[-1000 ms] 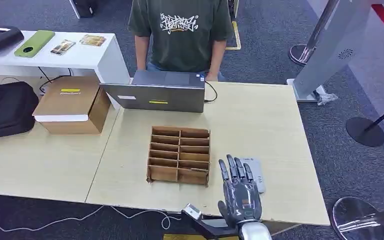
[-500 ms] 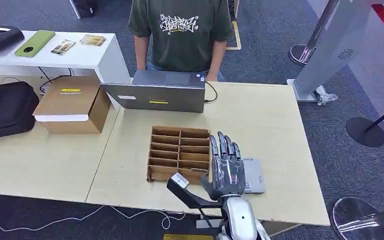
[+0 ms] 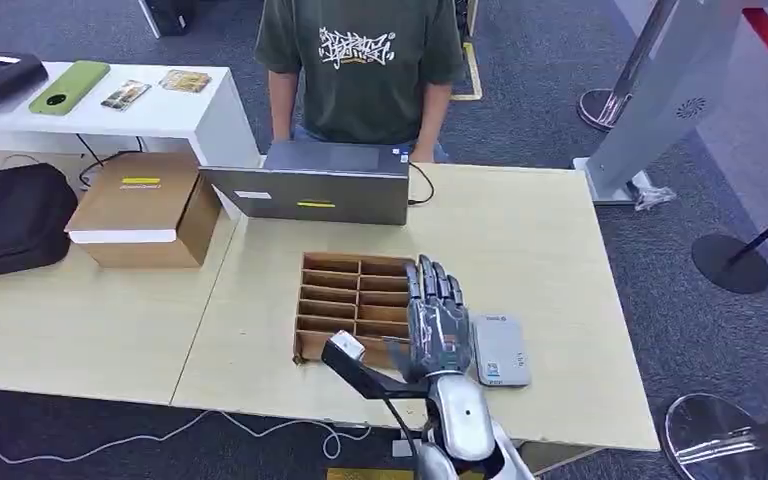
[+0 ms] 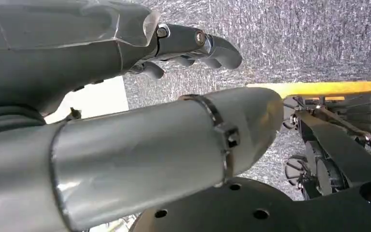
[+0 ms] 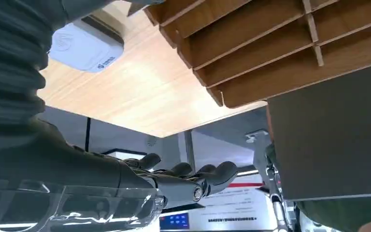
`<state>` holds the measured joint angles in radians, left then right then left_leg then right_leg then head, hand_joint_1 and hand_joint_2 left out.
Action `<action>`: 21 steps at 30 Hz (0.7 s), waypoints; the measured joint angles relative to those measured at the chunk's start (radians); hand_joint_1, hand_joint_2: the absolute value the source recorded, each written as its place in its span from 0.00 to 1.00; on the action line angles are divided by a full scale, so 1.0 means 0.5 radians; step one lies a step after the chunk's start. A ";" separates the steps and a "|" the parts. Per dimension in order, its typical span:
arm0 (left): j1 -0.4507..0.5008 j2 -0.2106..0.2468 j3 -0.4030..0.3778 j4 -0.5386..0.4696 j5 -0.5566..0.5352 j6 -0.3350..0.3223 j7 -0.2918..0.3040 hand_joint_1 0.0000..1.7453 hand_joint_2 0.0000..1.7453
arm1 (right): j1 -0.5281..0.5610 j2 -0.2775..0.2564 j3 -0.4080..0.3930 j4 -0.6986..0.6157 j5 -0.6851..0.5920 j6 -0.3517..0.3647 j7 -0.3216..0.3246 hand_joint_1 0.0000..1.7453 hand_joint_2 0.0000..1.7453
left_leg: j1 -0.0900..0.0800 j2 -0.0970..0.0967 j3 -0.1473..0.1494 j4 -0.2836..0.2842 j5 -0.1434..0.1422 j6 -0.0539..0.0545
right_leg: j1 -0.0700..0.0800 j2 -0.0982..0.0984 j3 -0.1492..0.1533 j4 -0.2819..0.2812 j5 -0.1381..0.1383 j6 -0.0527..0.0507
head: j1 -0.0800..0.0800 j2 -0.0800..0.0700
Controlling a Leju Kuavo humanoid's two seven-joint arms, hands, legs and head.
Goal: Pass the card to the sensor for recognition and then transmit it.
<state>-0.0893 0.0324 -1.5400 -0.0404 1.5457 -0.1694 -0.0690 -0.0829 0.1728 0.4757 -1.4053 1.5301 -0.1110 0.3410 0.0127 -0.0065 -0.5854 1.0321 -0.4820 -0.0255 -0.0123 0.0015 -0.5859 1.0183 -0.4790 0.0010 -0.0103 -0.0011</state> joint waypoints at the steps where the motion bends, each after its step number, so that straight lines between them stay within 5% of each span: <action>1: 0.000 -0.001 0.000 0.000 0.002 0.000 0.000 0.00 0.00 | -0.006 0.002 0.000 0.008 0.000 0.000 -0.002 0.00 1.00 | 0.000 0.000 0.000 0.000 0.000 0.000 | 0.000 0.000 0.000 0.000 0.000 0.000 | 0.000 0.000; 21: 0.001 -0.008 -0.001 0.005 -0.027 -0.002 0.000 0.00 0.00 | -0.008 0.014 0.031 0.027 -0.011 0.145 0.010 0.00 1.00 | 0.000 0.000 0.000 0.000 0.000 0.000 | 0.000 0.000 0.000 0.000 0.000 0.000 | 0.001 0.000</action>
<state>-0.0890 0.0286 -1.5404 -0.0381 1.5320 -0.1701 -0.0690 -0.0868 0.1801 0.4910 -1.3920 1.5248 -0.0385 0.3460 0.0127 -0.0065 -0.5854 1.0321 -0.4820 -0.0255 -0.0124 0.0014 -0.5860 1.0181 -0.4790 0.0010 -0.0099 -0.0011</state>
